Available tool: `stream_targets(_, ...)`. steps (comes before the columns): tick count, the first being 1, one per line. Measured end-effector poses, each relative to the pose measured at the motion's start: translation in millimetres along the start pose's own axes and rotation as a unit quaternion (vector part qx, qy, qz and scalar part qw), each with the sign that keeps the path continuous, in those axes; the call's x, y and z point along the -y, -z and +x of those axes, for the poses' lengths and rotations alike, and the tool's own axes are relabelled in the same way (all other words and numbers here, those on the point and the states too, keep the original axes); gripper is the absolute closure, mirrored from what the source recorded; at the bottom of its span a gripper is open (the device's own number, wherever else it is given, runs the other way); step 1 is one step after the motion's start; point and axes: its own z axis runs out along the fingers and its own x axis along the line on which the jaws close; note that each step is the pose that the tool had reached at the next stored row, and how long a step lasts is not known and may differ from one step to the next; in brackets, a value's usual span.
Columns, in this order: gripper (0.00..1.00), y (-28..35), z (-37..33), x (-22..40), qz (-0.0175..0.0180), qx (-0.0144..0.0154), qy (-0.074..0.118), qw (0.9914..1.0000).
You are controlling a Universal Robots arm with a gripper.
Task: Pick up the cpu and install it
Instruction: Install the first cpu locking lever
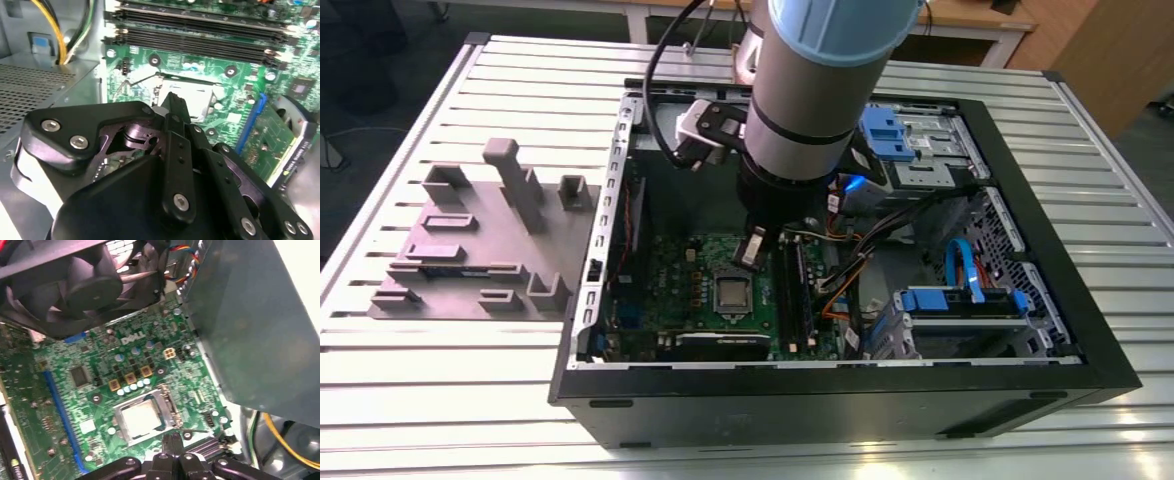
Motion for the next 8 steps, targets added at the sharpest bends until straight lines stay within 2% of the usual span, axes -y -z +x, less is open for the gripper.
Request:
stream_targets(2,0.9,0.0,-0.1,0.2,-0.0076,0.0172,0.001,0.99982)
stream_targets(3,0.9,0.1,-0.4,0.8,-0.0094,0.0216,0.001,0.99972)
stream_targets(8,0.9,0.1,-5.0,5.0,-0.0096,0.0219,0.001,0.99971)
